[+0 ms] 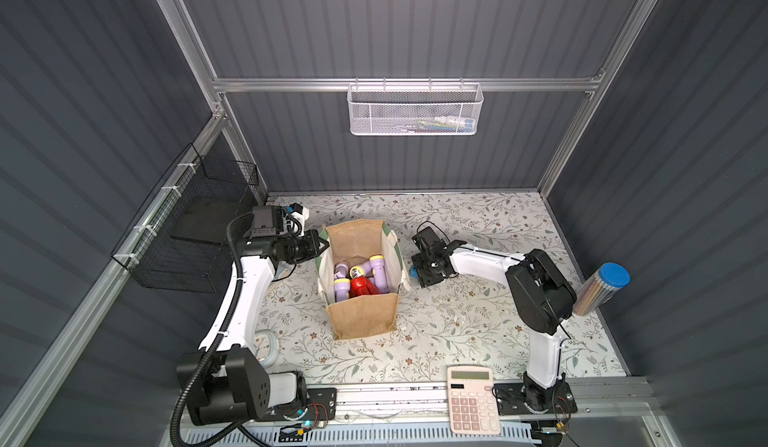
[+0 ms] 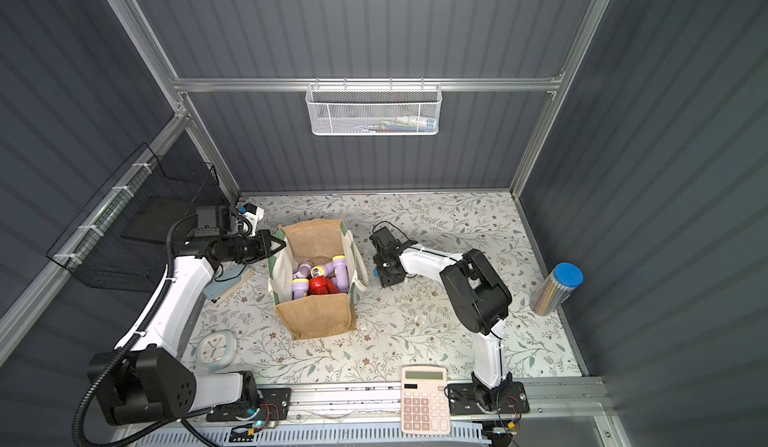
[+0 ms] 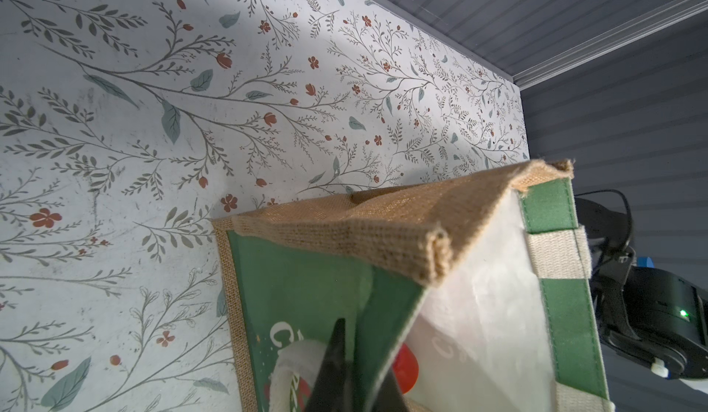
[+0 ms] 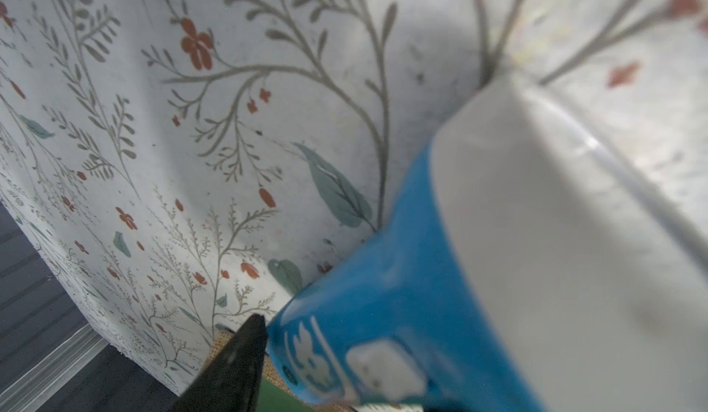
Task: Put the flashlights into the tote bags
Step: Pick up the flashlight from the center of the board.
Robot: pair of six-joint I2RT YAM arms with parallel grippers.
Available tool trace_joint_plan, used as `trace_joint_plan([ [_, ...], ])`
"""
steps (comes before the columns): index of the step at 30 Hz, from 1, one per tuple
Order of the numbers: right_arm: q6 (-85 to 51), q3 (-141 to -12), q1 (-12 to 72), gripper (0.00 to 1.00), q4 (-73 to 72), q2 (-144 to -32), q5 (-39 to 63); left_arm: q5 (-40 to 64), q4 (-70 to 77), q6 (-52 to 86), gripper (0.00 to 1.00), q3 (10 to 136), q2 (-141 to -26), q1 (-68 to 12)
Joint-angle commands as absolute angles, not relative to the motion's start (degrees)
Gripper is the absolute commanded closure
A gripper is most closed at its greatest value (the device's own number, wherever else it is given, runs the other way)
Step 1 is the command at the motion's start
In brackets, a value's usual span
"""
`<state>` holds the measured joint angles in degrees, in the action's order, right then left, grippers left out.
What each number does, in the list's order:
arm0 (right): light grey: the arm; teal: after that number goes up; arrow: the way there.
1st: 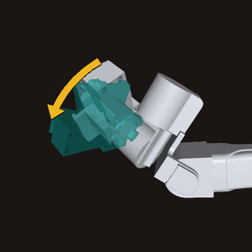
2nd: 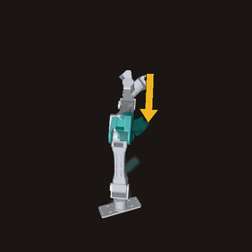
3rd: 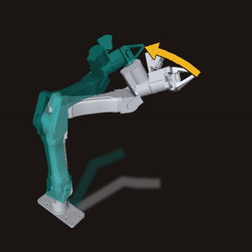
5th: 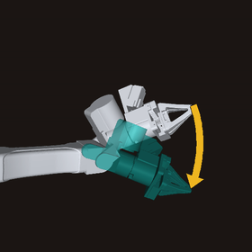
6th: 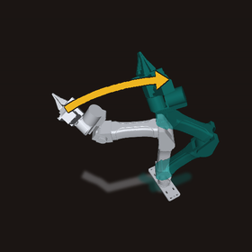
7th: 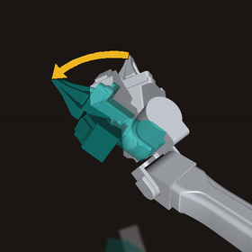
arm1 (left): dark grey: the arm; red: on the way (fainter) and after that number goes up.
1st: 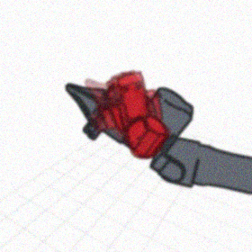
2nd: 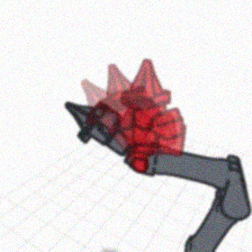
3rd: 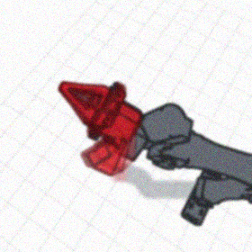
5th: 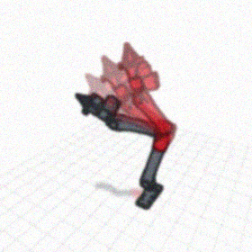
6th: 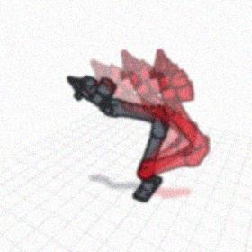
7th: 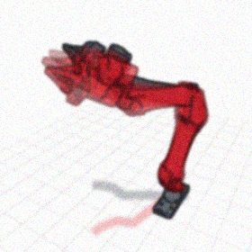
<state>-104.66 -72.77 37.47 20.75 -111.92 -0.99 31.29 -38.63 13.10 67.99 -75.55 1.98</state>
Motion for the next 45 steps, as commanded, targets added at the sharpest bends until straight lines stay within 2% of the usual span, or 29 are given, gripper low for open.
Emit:
trace_joint_plan([
  [1,-102.29,-69.75,37.42,0.38,25.64,-110.06,-0.58,32.53,-38.58,11.99,1.0,68.91,-75.46,2.02],
  [6,-100.6,-65.0,37.42,0.42,26.33,-106.58,1.79,31.89,-38.75,11.87,1.0,68.96,-74.66,2.02],
  [12,-95.69,-63.98,37.26,0.38,30.73,-104.78,2.62,31.65,-39.02,11.69,1.0,69.43,-74.44,2.02],
  [16,-94.03,-62.33,36.53,0.4,31.02,-104.6,2.48,31.59,-39.03,11.69,1.0,69.4,-74.29,2.02],
  [18,-92.81,-62.44,36.31,0.43,31.28,-105.52,3.45,31.49,-39.05,11.69,1.0,69.43,-74.18,2.02],
  [23,-90.3,-62.46,36.28,0.64,30.85,-106.96,5.33,31.28,-39.11,11.6,1.0,69.57,-73.92,2.02],
  [27,-88.15,-62.23,36.2,0.73,31.2,-105.31,4.63,31.44,-39.02,11.76,1.0,69.6,-73.83,2.02],
  [36,-76.67,-63.64,36.13,0.87,32.05,-98.26,1.35,32.48,-38.57,12.22,1.0,69.35,-73.83,2.02],
  [45,-60.16,-73.42,37.5,0.94,34.16,-85.97,-6.32,36.15,-37.23,13.31,1.0,69.2,-73.55,2.04],
])
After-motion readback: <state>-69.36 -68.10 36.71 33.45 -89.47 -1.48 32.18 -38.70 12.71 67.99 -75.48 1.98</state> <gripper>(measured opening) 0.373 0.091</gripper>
